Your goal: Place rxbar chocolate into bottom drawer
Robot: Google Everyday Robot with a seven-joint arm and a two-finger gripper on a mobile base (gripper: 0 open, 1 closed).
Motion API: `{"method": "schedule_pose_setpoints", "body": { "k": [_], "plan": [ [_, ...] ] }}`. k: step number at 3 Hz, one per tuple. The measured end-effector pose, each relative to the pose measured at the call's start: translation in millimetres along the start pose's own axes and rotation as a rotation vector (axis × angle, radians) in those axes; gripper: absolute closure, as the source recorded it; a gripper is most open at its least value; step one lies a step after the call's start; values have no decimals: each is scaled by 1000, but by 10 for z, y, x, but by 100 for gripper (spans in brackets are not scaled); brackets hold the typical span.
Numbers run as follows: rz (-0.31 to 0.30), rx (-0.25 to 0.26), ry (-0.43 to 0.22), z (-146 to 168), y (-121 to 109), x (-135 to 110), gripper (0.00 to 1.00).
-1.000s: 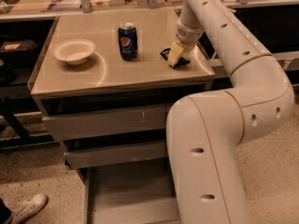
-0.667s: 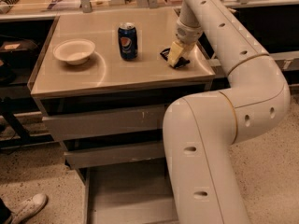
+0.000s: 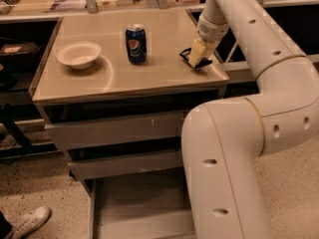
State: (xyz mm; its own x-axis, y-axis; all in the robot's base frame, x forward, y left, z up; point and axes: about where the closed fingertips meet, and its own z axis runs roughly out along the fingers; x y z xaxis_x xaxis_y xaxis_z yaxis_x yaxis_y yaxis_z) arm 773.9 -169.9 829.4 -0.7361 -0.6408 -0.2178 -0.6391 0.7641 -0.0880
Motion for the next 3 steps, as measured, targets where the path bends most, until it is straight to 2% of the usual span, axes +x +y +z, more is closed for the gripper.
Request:
{"method": "schedule_pose_setpoints", "body": {
  "k": [1, 2, 3],
  "plan": [
    [40, 0, -35, -298, -8, 243, 100],
    [25, -23, -106, -823, 347, 591, 100],
    [35, -20, -120, -822, 300, 559, 100]
  ]
}}
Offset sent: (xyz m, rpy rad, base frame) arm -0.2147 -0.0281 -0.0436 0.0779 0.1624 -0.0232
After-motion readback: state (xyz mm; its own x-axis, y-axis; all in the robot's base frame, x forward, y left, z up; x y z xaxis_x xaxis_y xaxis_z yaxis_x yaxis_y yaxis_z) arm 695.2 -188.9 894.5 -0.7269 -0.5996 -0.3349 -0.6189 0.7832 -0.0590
